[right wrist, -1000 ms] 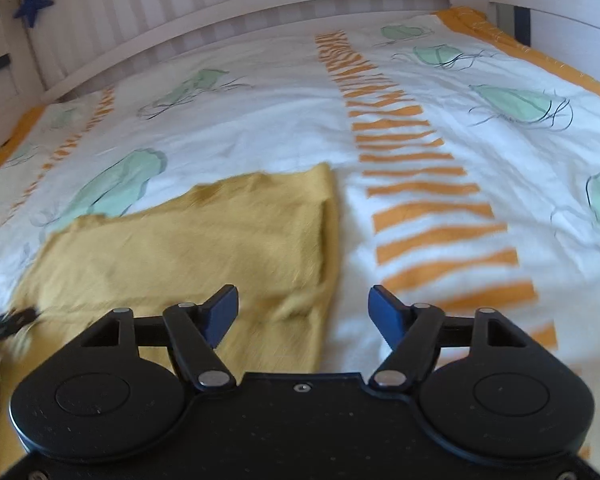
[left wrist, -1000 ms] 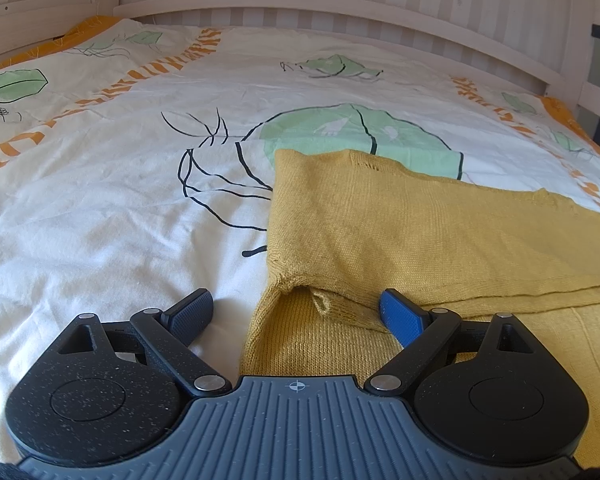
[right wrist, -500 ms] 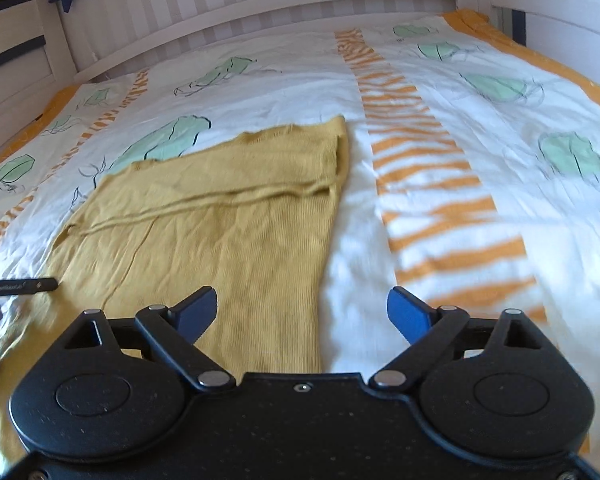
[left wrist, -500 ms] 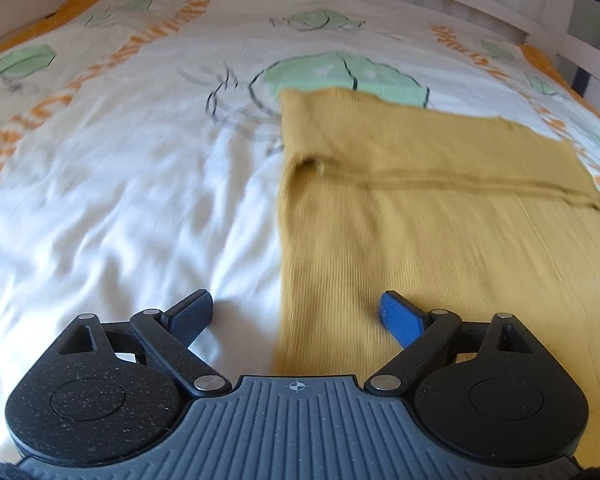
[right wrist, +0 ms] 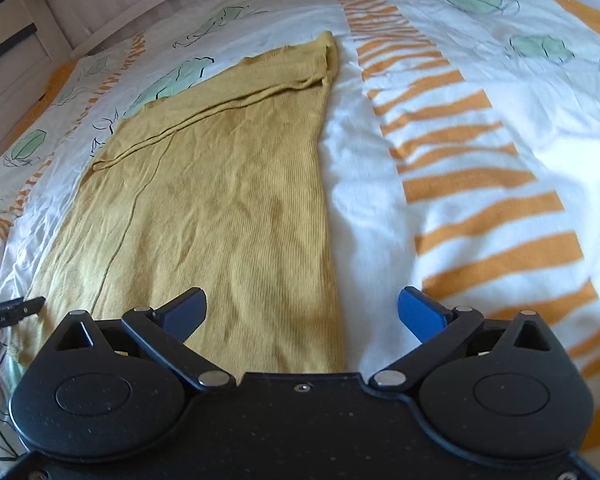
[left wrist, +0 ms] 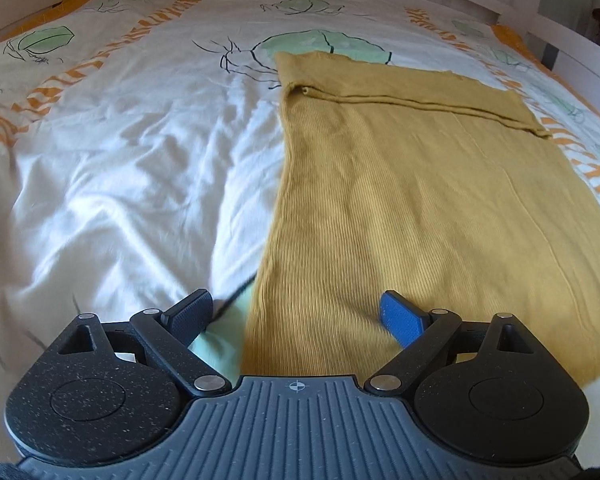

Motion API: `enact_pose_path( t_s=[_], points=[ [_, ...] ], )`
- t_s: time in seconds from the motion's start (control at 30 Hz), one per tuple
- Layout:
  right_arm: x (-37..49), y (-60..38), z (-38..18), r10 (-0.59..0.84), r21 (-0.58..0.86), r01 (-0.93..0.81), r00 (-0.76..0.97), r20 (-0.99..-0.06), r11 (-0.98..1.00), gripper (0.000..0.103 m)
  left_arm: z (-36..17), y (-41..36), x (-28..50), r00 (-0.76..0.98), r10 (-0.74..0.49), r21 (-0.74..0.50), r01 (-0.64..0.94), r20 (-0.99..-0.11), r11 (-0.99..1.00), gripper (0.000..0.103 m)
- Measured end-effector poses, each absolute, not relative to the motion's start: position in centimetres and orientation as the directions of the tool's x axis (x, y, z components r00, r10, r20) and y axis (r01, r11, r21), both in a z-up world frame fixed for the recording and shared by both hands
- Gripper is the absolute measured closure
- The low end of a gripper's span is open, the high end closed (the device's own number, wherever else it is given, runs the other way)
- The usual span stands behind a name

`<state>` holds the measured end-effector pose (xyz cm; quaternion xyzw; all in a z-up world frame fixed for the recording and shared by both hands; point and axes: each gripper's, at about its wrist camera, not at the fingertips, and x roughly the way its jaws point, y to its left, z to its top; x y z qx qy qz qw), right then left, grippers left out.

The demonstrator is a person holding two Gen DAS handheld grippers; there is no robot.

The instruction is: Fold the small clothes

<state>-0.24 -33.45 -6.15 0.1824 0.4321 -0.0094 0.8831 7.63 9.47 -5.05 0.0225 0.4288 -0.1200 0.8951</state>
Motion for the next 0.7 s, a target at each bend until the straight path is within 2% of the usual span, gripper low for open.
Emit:
enact_pose_path(
  t_s=[0.33, 0.7],
  points=[
    [-2.7, -33.4, -7.3, 0.316, 0.499, 0.188, 0.578, -0.753, 0.846, 0.0, -5.3, 9.8, 4.6, 0.565, -0.242, -0.119, 0.246, -0.789, 0.962, 0.012],
    [-3.0, -34.0, -8.4, 0.355, 0.558, 0.167, 0.616, -0.703, 0.813, 0.0, -6.0, 9.8, 4.2, 0.589, -0.267, -0.134, 0.26, -0.763, 0.956, 0.007]
  ],
)
